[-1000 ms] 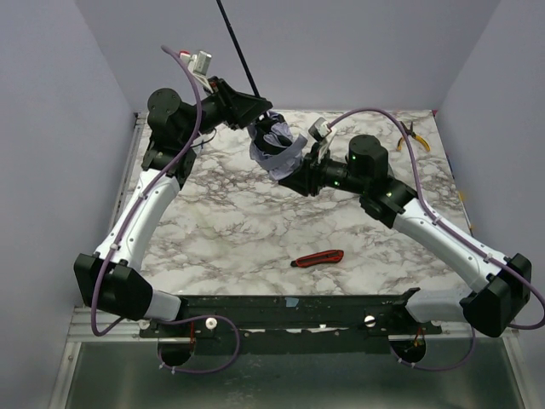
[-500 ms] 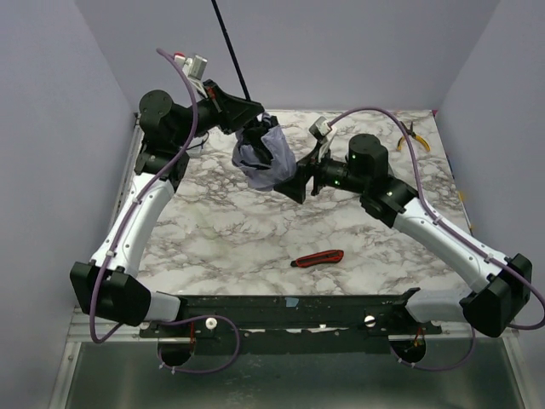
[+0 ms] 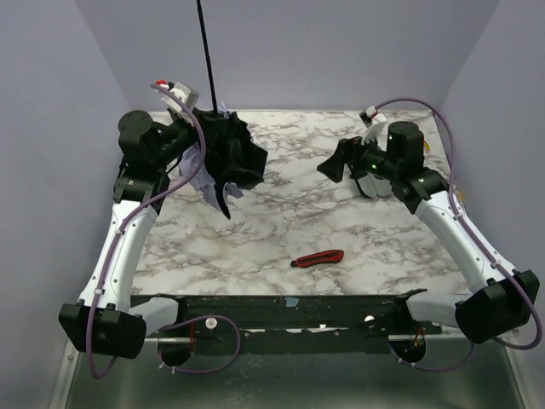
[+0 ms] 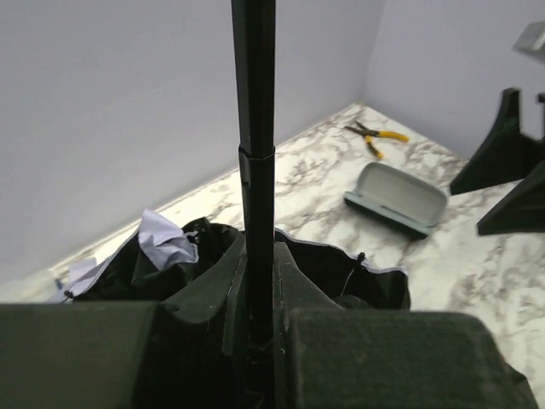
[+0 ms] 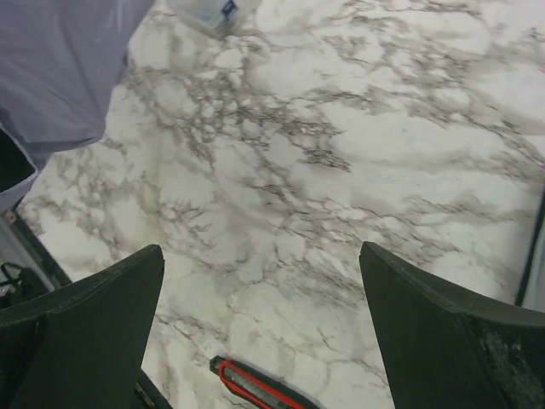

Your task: Open the umbrella

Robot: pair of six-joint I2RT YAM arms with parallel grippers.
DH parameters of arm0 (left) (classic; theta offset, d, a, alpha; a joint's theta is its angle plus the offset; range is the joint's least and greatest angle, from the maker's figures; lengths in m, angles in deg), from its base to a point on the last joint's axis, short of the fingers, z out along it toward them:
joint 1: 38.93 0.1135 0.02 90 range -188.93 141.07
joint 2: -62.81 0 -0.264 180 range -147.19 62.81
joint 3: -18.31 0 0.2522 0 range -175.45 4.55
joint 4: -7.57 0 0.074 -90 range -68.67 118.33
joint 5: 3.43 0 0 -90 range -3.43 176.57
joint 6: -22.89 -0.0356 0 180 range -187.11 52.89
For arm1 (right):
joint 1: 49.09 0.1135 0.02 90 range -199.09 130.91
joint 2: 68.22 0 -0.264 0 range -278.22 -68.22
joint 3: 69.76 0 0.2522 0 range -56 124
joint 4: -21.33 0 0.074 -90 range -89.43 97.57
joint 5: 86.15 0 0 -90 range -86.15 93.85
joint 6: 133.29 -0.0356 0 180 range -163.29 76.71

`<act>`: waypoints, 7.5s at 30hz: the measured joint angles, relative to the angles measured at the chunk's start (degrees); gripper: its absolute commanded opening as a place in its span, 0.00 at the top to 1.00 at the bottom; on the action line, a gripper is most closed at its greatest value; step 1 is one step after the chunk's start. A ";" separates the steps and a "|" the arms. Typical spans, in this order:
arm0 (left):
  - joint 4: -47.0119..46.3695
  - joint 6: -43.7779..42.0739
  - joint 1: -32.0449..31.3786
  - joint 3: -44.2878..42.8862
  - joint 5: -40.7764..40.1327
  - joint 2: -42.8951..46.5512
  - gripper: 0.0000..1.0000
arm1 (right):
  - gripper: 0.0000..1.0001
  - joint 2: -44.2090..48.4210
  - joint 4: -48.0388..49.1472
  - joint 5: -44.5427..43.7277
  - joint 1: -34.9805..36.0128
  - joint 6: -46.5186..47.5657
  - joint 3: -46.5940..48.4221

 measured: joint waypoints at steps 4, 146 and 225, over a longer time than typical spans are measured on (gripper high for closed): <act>-0.07 -4.68 0.00 2.23 -1.66 1.38 1.00 | 0.00 1.51 -3.72 -1.60 -4.22 0.37 0.42; -25.73 -111.56 -12.07 7.15 -8.63 -16.09 0.83 | 0.99 -14.93 -52.70 20.06 7.56 14.78 31.04; -2.82 -97.98 6.12 -9.99 1.77 -18.47 1.00 | 0.07 1.79 -6.16 -12.00 8.24 4.15 35.74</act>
